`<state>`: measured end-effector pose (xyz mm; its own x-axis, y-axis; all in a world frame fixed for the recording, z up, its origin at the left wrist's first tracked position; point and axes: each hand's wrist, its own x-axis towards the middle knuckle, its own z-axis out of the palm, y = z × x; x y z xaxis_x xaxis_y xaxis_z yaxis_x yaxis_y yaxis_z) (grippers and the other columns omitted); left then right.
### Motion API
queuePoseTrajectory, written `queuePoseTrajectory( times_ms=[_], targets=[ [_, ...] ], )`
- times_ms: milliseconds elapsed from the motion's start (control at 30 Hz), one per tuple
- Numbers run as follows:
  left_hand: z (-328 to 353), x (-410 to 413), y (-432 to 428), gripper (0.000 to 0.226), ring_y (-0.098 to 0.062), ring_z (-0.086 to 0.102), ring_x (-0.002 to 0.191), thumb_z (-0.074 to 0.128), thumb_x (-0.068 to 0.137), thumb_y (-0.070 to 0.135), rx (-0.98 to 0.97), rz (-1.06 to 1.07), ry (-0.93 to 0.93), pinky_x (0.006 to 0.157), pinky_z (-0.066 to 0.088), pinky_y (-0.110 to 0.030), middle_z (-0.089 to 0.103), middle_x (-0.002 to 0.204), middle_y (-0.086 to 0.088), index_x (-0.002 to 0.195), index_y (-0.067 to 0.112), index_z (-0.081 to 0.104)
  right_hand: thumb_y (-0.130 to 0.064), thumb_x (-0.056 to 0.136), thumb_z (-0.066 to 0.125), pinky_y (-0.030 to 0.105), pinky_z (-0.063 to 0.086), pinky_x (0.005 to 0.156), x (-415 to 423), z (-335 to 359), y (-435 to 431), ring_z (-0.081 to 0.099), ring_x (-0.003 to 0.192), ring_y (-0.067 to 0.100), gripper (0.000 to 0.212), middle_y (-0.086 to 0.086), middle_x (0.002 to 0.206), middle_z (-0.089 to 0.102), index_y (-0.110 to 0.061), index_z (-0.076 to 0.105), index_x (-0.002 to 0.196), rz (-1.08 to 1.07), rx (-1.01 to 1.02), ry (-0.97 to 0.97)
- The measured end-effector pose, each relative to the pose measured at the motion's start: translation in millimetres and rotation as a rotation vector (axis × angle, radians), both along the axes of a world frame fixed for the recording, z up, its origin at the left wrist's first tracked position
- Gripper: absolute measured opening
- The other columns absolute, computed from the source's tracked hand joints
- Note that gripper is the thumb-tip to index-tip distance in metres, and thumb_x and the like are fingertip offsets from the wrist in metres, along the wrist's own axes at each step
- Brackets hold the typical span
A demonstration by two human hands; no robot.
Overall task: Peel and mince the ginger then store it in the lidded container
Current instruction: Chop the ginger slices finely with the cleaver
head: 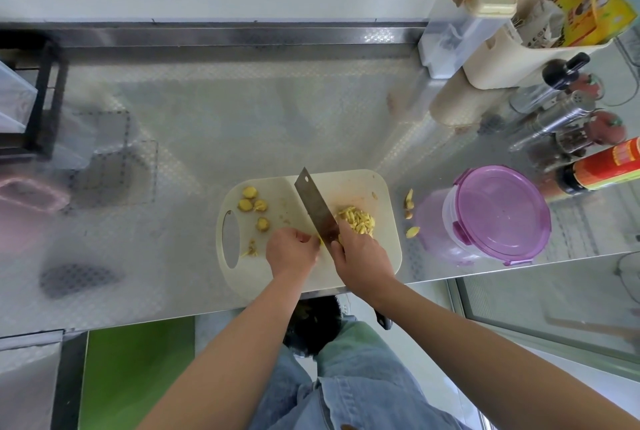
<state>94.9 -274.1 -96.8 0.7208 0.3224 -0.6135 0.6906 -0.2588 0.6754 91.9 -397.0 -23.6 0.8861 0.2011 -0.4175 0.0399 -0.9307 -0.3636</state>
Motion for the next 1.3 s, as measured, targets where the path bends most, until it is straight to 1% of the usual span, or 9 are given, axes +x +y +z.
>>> queuePoseTrajectory(
  times_ms=[200, 300, 500, 667, 800, 933, 1033, 1167, 1300],
  targets=[
    [5.4, 0.8, -0.6, 0.026, -0.034, 0.067, 0.059, 0.058, 0.060, 0.030, 0.016, -0.021, -0.009, 0.062, 0.058, -0.049, 0.065, 0.054, -0.009, 0.054, 0.006, 0.065, -0.024, 0.102, 0.035, 0.031, 0.032, 0.059, 0.5, -1.9, 0.5, 0.045, 0.065, 0.022, 0.018, -0.001, 0.072, 0.044, -0.012, 0.042, 0.113, 0.006, -0.001, 0.013],
    [9.5, 2.1, -0.8, 0.023, -0.033, 0.067, 0.059, 0.063, 0.068, 0.024, 0.030, -0.033, 0.000, 0.063, 0.057, -0.048, 0.066, 0.054, -0.009, 0.054, 0.006, 0.066, -0.024, 0.101, 0.035, 0.031, 0.032, 0.059, 3.1, -4.2, 0.4, 0.045, 0.065, 0.023, 0.011, -0.002, 0.069, 0.041, -0.014, 0.039, 0.103, 0.015, 0.001, 0.032],
    [11.8, 2.5, -0.5, 0.025, -0.029, 0.068, 0.058, 0.066, 0.073, 0.013, 0.026, -0.009, 0.001, 0.065, 0.058, -0.046, 0.066, 0.051, -0.007, 0.048, 0.013, 0.062, -0.026, 0.101, 0.036, 0.034, 0.041, 0.061, 6.7, -12.3, 4.6, 0.054, 0.069, 0.027, 0.016, 0.008, 0.084, 0.059, -0.015, 0.041, 0.111, 0.021, -0.009, 0.028],
    [11.8, -0.4, 0.7, 0.027, -0.034, 0.065, 0.056, 0.064, 0.071, 0.009, -0.032, 0.009, 0.002, 0.062, 0.058, -0.049, 0.064, 0.050, -0.009, 0.044, 0.011, 0.062, -0.025, 0.102, 0.036, 0.037, 0.044, 0.061, 14.1, -11.0, 10.2, 0.058, 0.074, 0.032, 0.016, 0.010, 0.084, 0.060, -0.011, 0.041, 0.110, -0.004, 0.015, 0.024],
    [6.6, -1.6, 0.6, 0.034, -0.026, 0.054, 0.048, 0.060, 0.068, 0.006, -0.101, 0.059, -0.007, 0.057, 0.052, -0.048, 0.057, 0.046, -0.009, 0.037, 0.016, 0.054, -0.024, 0.102, 0.035, 0.038, 0.045, 0.059, 14.7, -6.4, 8.5, 0.055, 0.069, 0.030, 0.016, 0.009, 0.078, 0.058, -0.011, 0.041, 0.109, 0.003, 0.055, -0.011],
    [4.0, 0.1, 1.1, 0.028, -0.026, 0.059, 0.052, 0.062, 0.066, 0.011, -0.104, 0.065, 0.021, 0.064, 0.056, -0.045, 0.061, 0.050, -0.009, 0.040, 0.018, 0.055, -0.024, 0.101, 0.036, 0.038, 0.045, 0.061, 10.5, -3.6, 5.9, 0.056, 0.071, 0.030, 0.018, 0.008, 0.082, 0.059, -0.012, 0.042, 0.112, 0.023, 0.031, -0.011],
    [2.3, 0.3, 0.9, 0.014, -0.026, 0.061, 0.054, 0.056, 0.057, 0.018, -0.103, 0.062, 0.007, 0.065, 0.058, -0.055, 0.064, 0.052, -0.011, 0.046, 0.019, 0.064, -0.024, 0.101, 0.036, 0.038, 0.048, 0.063, 7.0, -4.0, 6.6, 0.058, 0.074, 0.030, 0.018, 0.010, 0.086, 0.061, -0.014, 0.041, 0.115, 0.026, 0.025, 0.010],
    [3.3, 1.1, 0.0, 0.013, -0.035, 0.068, 0.064, 0.057, 0.058, 0.023, -0.073, 0.029, 0.007, 0.066, 0.058, -0.051, 0.066, 0.053, -0.006, 0.052, 0.026, 0.069, -0.024, 0.101, 0.035, 0.035, 0.043, 0.063, 3.6, -7.2, 4.5, 0.058, 0.076, 0.031, 0.029, 0.011, 0.089, 0.062, -0.014, 0.037, 0.128, 0.030, 0.008, 0.007],
    [8.2, 1.5, 0.5, 0.016, -0.033, 0.068, 0.064, 0.062, 0.063, 0.023, -0.050, 0.015, 0.010, 0.067, 0.059, -0.048, 0.066, 0.053, -0.004, 0.050, 0.015, 0.067, -0.025, 0.102, 0.035, 0.035, 0.042, 0.063, 1.2, -9.7, 3.7, 0.060, 0.080, 0.032, 0.030, 0.011, 0.092, 0.063, -0.015, 0.037, 0.129, 0.029, -0.012, 0.004]
  ],
)
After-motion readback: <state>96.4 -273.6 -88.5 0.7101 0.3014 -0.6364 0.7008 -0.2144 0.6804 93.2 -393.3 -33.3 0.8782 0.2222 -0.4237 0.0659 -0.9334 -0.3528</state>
